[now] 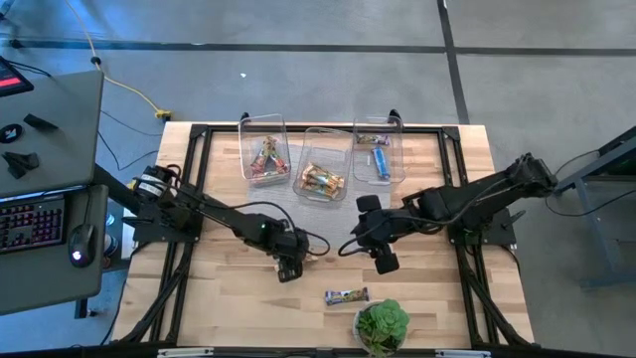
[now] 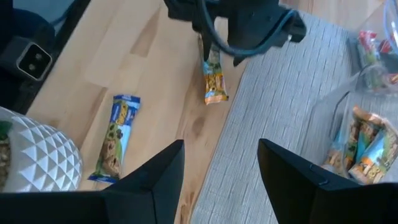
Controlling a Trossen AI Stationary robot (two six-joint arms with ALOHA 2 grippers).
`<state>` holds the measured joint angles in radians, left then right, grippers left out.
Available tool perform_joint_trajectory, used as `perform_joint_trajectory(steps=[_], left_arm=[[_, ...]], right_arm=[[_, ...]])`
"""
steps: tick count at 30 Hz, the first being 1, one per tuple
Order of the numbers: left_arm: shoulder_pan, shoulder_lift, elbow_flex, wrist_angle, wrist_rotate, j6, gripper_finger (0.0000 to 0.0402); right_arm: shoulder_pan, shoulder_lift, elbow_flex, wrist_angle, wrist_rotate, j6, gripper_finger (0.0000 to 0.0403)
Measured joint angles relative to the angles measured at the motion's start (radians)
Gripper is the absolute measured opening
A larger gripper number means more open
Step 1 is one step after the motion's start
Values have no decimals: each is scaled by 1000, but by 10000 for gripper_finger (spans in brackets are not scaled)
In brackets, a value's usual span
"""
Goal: Pick and place Granola Bars by type
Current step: Put the orange granola bar into the middle transparent bin
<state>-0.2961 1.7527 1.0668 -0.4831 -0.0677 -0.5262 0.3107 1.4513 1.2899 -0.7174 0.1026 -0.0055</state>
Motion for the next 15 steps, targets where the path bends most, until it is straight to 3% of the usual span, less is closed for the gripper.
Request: perform_joint_trajectory(steps=[6,15], left_arm=[[-49,12,-14,33,3,121,234],[-53,100,-9,46,-17,48,234]], right_arm=[[0,0,-82,38,0,3,188],[0,0,-158,183,0,6,188]])
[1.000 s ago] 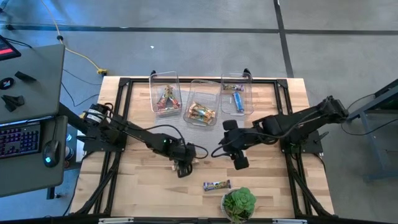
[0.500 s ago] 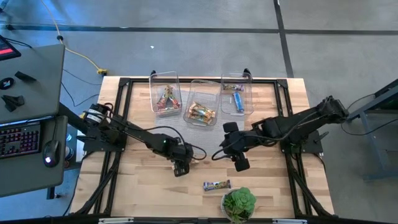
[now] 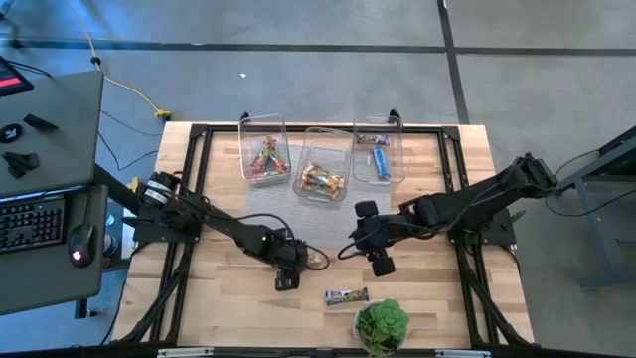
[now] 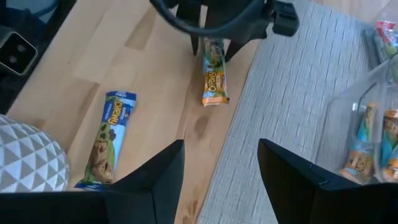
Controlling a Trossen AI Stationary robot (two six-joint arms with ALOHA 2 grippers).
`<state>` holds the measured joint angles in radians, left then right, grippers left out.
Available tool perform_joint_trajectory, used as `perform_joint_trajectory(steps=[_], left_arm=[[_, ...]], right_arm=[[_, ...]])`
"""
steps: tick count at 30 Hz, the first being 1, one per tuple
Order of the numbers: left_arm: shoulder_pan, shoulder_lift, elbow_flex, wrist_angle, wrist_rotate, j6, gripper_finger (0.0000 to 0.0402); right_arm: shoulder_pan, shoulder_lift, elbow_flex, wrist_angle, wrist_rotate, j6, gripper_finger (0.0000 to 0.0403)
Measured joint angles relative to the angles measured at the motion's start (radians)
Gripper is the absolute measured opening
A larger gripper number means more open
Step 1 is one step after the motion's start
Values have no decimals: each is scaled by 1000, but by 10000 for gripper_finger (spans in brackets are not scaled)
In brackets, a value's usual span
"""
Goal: Pick and place Granola Bars by type
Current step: Put the orange granola bar into the middle transparent bin
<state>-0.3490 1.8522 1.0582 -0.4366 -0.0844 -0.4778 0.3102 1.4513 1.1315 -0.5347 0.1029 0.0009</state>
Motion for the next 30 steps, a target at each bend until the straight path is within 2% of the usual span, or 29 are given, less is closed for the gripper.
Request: perform_joint_trajectory(steps=[4,8,11,13,20,30], left_arm=[[0,8,-1,2,-25,-48,234],[-1,10,-1,4,-49,-77,234],[-1,11,-2,5,-56,-77,234],[0,11,-2,5,-59,-77,234],[1,13,-4,20,-77,-84,219],[2,13,0,17,-111,-79,123]], right_arm=[[-11,0,-108,142,3,4,188],[-13,1,-265,340,-86,22,188],[-5,4,-342,509,-48,27,188],[-6,8,-360,558,-27,20,188],[-16,61,-342,562,17,42,188],[-16,62,-299,561,45,20,188]])
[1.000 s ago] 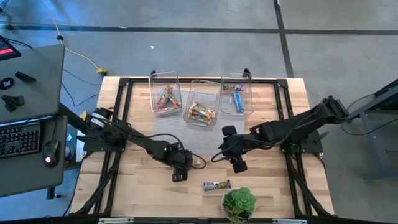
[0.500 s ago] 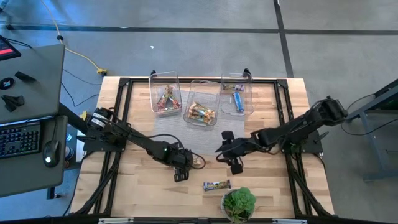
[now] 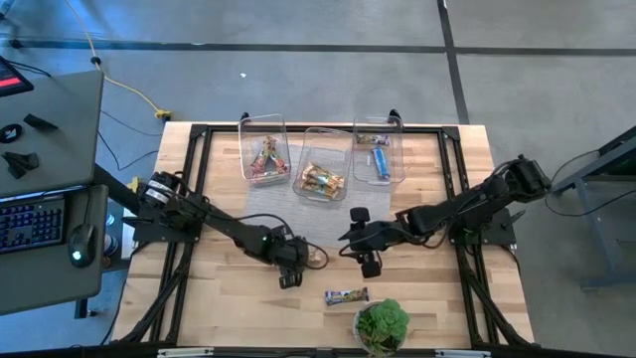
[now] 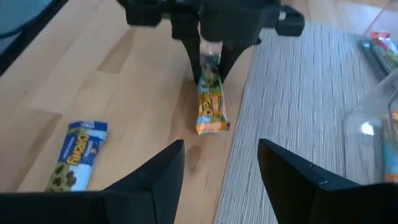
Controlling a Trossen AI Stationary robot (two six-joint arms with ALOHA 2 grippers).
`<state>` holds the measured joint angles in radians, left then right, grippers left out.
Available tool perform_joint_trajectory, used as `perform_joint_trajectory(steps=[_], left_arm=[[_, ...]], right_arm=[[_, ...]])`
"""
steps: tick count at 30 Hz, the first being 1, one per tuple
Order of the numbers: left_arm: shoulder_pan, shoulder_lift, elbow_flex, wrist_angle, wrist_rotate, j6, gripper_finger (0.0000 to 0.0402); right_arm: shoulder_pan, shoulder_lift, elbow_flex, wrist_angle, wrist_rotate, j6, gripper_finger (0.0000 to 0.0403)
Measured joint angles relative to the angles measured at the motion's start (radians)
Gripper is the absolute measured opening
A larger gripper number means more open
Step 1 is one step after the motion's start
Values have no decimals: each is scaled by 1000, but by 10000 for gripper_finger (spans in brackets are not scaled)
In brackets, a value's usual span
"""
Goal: Pick and place Granola Bars by type
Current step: Put the orange granola bar into the middle transparent bin
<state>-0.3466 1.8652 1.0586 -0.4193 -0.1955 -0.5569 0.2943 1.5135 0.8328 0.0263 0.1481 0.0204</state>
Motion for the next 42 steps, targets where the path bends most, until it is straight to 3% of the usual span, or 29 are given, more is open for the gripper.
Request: perform_joint_trajectory(steps=[6,11,17,22,25,28,31,36,42], left_arm=[[14,-2,104,-96,-115,3,115],[71,-10,209,-191,-153,88,115],[190,-11,369,-341,-271,255,114],[332,-13,478,-391,-360,335,114],[442,-13,493,-374,-275,400,114],[546,-6,474,-285,-90,425,114],[620,14,467,-239,45,422,114],[686,52,469,-157,71,423,114],[734,100,469,-148,72,363,114]], right_arm=[[1,-16,95,-83,0,-2,188],[1,-17,216,-265,2,-2,188],[12,-17,358,-527,9,91,188],[35,-18,381,-595,7,136,188],[49,-16,342,-573,6,103,188],[50,-13,269,-498,-1,68,188],[43,-13,167,-323,-1,68,188],[18,-9,2,-26,-54,3,188],[-15,18,-70,80,-37,-2,188]])
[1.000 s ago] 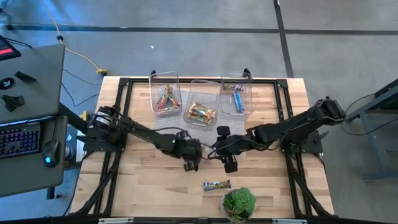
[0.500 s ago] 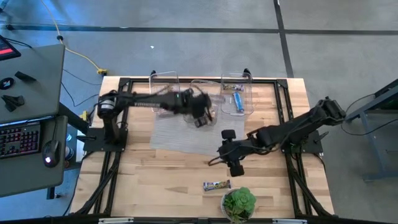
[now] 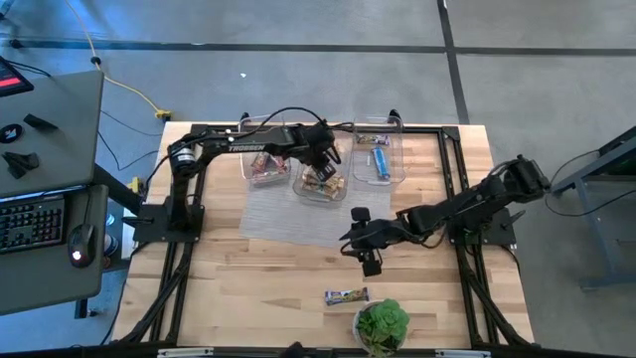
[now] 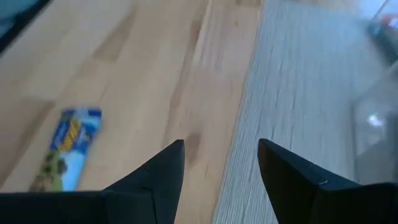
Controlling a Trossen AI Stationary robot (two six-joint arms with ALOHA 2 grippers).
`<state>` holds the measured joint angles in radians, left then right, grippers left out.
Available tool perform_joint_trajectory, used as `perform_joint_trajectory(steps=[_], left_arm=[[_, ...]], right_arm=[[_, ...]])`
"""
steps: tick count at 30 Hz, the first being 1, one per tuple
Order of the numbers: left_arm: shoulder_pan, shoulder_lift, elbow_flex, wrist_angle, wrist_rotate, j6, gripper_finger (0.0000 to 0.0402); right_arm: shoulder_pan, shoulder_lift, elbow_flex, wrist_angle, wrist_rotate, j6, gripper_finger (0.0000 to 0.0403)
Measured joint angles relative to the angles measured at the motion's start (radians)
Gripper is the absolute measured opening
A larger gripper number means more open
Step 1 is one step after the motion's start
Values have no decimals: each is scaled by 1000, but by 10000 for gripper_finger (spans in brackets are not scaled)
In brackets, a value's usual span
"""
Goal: Pick and place Granola Bars by type
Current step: Put the orange granola bar into the middle transparent bin, then put the blue granola bar into the right transparent bin
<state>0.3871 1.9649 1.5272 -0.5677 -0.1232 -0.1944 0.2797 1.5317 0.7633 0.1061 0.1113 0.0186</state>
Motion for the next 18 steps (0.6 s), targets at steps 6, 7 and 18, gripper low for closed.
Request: perform_joint_trajectory(steps=[6,7,18], left_arm=[[21,59,-1,-4,118,43,115],[18,64,0,2,120,48,116],[19,69,35,38,55,91,170]], right_arm=[[-4,96,-14,24,-54,-32,188],[-4,110,-14,33,-73,-44,188],[9,133,-13,156,-188,-142,188]])
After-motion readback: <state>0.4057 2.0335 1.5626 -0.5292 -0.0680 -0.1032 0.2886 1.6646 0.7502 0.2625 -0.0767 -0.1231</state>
